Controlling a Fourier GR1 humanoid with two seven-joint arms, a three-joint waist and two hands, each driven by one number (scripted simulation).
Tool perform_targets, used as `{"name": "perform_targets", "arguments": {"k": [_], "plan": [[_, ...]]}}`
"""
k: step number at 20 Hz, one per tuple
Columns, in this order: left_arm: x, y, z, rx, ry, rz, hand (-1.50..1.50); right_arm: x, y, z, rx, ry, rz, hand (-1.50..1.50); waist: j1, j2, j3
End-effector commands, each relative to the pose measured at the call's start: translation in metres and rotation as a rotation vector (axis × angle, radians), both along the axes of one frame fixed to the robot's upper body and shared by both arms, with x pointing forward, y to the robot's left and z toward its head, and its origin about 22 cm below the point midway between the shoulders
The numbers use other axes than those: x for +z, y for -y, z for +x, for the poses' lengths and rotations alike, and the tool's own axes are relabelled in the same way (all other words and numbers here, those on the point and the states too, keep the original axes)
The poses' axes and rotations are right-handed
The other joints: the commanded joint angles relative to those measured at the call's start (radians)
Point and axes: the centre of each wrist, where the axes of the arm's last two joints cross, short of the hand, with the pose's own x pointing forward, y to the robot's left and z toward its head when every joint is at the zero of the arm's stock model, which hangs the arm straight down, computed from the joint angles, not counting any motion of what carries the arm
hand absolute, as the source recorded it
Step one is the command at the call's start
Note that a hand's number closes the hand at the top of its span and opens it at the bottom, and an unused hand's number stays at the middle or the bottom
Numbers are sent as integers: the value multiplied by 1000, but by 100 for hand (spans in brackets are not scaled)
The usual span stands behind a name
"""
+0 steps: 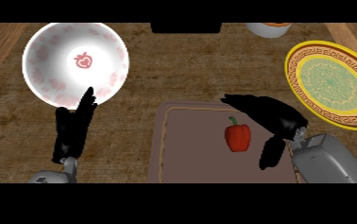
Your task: Pick the bell pepper from the tray and place it in the plate
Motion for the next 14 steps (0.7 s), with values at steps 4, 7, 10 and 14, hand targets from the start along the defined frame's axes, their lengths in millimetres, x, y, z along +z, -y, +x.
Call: {"name": "perform_targets", "arguments": {"k": [4,7,10,14], "plan": [[-18,-2,-20,12,-7,17,0,-11,-19,0,-4,-30,6,-150,0,0,0],[5,8,-7,-15,-11,-5,0,-23,11,7,-9,-17,-21,-150,0,0,0],[10,1,-5,3,15,3,0,-32,-7,11,-5,-26,-8,-150,1,0,0],[-15,-3,-9,3,-11,9,0,-72,-24,-9,86,15,-64,150,2,2,0]]}}
